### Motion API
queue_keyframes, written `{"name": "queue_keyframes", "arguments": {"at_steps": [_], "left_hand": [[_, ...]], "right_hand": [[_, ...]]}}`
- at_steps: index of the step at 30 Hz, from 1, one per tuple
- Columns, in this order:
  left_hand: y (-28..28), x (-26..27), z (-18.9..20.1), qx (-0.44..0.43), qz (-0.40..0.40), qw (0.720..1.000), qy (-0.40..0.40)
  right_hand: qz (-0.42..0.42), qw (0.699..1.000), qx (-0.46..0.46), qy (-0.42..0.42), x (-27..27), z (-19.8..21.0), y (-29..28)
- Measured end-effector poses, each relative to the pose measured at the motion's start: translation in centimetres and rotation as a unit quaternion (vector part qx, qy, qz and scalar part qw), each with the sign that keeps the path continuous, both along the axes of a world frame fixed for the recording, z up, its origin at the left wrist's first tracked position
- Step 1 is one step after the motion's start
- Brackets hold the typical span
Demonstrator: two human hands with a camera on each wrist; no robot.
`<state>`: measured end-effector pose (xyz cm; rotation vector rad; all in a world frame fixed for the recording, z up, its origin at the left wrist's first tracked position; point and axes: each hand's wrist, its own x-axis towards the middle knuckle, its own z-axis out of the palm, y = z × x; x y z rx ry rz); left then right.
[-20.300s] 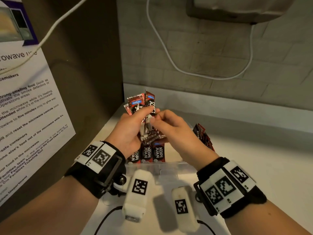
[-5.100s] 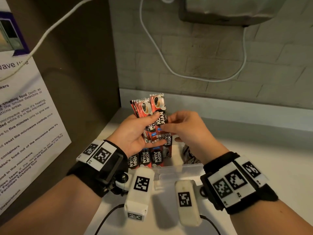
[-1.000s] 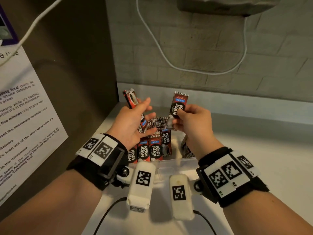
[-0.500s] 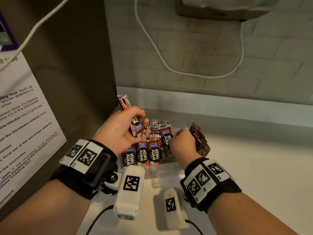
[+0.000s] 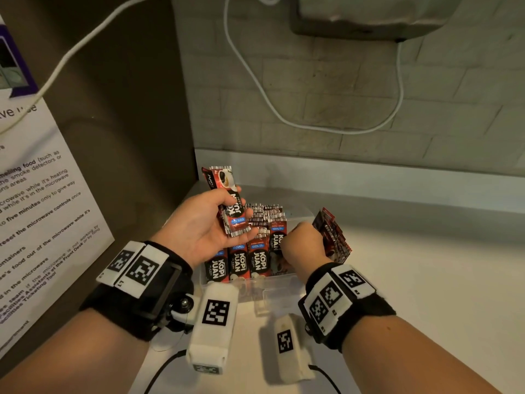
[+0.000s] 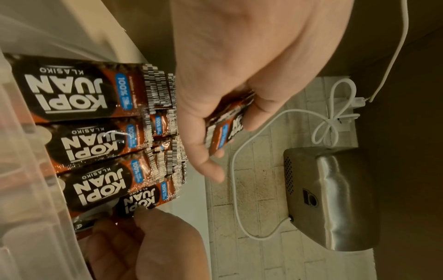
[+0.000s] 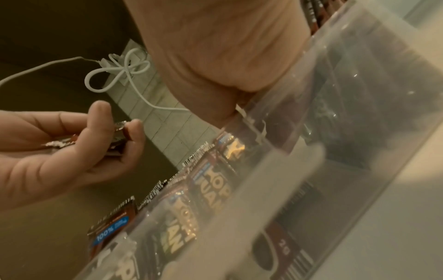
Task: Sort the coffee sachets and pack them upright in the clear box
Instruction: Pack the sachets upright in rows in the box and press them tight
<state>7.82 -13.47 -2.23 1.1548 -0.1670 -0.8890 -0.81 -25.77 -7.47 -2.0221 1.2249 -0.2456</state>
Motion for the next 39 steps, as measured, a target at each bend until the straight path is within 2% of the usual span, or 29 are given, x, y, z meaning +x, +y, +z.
{"name": "queue_keyframes", "arguments": {"at_steps": [4,9,16,19,24,27,29,31,35,37,39], "left_hand": [[0.1,-0.2,0.0,0.011,-0.01,1.0,-0.003],[0.2,-0.3,-0.1,0.02,-0.019,0.999,-0.017],[-0.3,-0.8,-0.4,0.03,-0.005,0.999,-0.026],[-0.6,-1.1,-0.3,0.031,-0.006,0.999,-0.03],[-1.0,-1.4,-0.2,0.024,-0.005,0.999,-0.035],[-1.1,-1.5,-0.2,0.021,-0.022,0.998,-0.049],[-1.1,-1.7,-0.2,0.018,-0.039,0.997,-0.067],[-1.1,-1.7,-0.2,0.015,-0.047,0.996,-0.078],[-0.9,-1.6,-0.3,0.005,-0.056,0.996,-0.074],[-0.9,-1.6,-0.3,-0.005,-0.058,0.996,-0.07],[-0.9,-1.7,-0.5,-0.011,-0.06,0.995,-0.08]], "right_hand": [[0.014,0.999,-0.026,0.022,0.2,-0.2,0.0],[0.001,0.999,-0.023,-0.023,-0.1,-0.4,0.2],[0.015,0.995,-0.068,-0.076,-1.1,-0.3,-0.4],[-0.003,0.988,-0.061,-0.141,-1.2,0.5,-0.7],[-0.017,0.956,-0.047,-0.289,-1.2,2.9,-0.3],[0.019,0.938,0.027,-0.344,-1.5,4.7,0.3],[0.066,0.931,0.099,-0.346,-1.8,5.5,0.9],[0.096,0.931,0.117,-0.331,-1.9,5.7,1.2],[0.067,0.923,0.145,-0.35,-2.2,5.4,0.9],[0.036,0.902,0.192,-0.386,-2.3,5.5,0.8],[0.022,0.864,0.261,-0.43,-2.4,5.8,0.9]]}}
